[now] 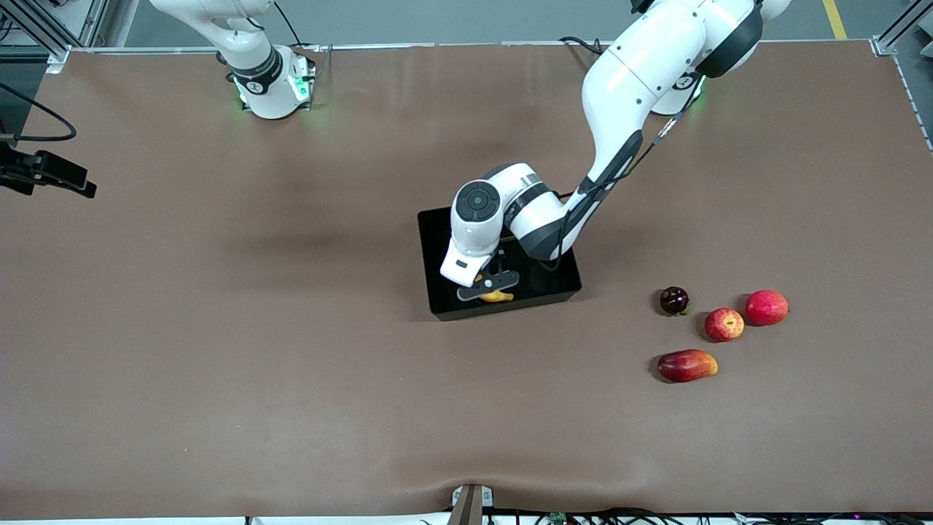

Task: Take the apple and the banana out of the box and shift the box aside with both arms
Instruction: 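Lift the banana out with the left gripper while the right gripper approaches, then lower the banana beside the mango while the right gripper grasps the box rim, then drag the box along the table with the right gripper while the left withdraws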

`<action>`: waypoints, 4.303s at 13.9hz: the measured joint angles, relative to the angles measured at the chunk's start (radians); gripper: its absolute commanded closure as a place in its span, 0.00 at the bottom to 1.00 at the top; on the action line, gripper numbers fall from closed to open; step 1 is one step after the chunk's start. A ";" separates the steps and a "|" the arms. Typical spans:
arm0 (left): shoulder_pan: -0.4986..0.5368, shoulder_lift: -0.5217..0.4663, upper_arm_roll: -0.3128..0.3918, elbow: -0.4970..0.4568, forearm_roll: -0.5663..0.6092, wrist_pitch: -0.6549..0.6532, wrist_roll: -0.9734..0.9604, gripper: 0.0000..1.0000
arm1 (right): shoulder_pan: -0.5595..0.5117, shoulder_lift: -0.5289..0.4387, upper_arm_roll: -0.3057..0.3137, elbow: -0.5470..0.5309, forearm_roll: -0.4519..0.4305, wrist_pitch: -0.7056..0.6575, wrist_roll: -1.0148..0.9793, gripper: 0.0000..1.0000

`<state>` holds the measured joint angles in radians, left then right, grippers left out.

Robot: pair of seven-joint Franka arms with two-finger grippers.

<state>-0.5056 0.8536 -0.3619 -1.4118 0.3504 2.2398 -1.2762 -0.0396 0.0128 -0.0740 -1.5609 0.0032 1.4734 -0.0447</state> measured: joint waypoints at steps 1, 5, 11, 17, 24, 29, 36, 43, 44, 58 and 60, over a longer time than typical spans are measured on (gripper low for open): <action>0.003 -0.018 0.001 0.005 0.004 -0.015 0.000 1.00 | 0.000 0.001 0.000 0.000 0.000 0.000 0.000 0.00; 0.013 -0.091 0.004 0.030 0.008 -0.039 0.001 1.00 | 0.000 0.039 0.003 0.001 0.000 0.006 0.000 0.00; 0.159 -0.231 0.004 0.070 0.011 -0.141 0.200 1.00 | 0.008 0.121 0.016 0.006 0.002 0.001 -0.002 0.00; 0.348 -0.284 0.007 0.057 0.000 -0.297 0.641 1.00 | 0.123 0.158 0.041 0.000 0.115 -0.002 0.000 0.00; 0.597 -0.247 0.014 0.021 0.000 -0.295 1.055 1.00 | 0.349 0.284 0.048 -0.009 0.178 0.121 0.195 0.00; 0.727 -0.171 0.017 0.018 0.051 -0.192 1.255 1.00 | 0.497 0.419 0.049 -0.062 0.217 0.387 0.310 0.00; 0.789 -0.083 0.042 0.017 0.127 -0.074 1.485 1.00 | 0.644 0.568 0.061 -0.070 0.237 0.727 0.457 0.01; 0.809 0.018 0.055 0.016 0.097 0.135 1.659 1.00 | 0.697 0.631 0.070 -0.069 0.237 0.821 0.469 1.00; 0.805 0.028 0.054 0.016 0.082 0.142 1.648 1.00 | 0.697 0.631 0.067 -0.069 0.237 0.819 0.469 1.00; 0.805 -0.220 -0.012 0.057 -0.054 -0.197 1.531 0.00 | 0.472 0.469 0.038 -0.046 0.233 0.488 0.321 1.00; 0.806 -0.301 -0.032 0.042 -0.080 -0.299 1.456 0.00 | 0.428 0.421 -0.003 -0.093 0.232 0.475 0.224 1.00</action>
<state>0.3003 0.5528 -0.3941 -1.3695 0.2700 1.9410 0.1802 0.3886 0.4338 -0.0768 -1.6541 0.2354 1.9486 0.1792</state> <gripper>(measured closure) 0.000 0.947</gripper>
